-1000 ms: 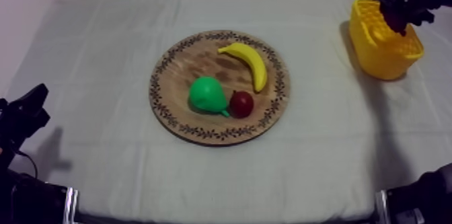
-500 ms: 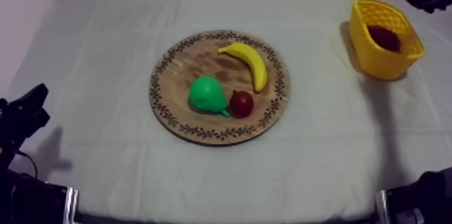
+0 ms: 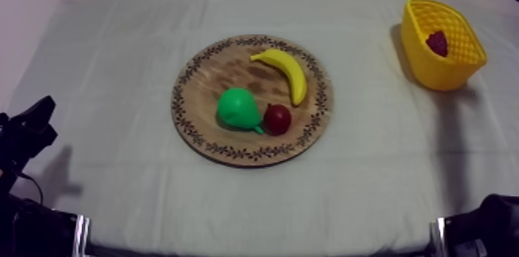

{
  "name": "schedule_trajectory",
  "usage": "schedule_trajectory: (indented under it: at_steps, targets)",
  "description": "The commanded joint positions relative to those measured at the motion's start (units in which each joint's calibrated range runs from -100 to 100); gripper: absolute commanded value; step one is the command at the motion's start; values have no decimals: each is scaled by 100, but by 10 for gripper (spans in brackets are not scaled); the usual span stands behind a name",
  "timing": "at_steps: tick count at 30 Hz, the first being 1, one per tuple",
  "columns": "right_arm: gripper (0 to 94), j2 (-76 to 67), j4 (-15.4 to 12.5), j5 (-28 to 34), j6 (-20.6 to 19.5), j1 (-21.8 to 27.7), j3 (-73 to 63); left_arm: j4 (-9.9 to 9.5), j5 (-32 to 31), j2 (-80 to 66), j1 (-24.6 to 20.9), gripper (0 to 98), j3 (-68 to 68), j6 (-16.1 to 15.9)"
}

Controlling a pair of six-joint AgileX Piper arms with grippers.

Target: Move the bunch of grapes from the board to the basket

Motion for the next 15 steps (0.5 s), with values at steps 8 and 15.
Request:
schedule_trajectory:
  at_steps: [8, 15]
  targets:
    - [478, -2211, -3925, -506, 4210, -175, 1607, 2, 1, 0, -3, 1, -3, 4]
    - [471, -3744, -4056, -567, 4749, -409, 2724, 2, 1, 0, -3, 1, -3, 4]
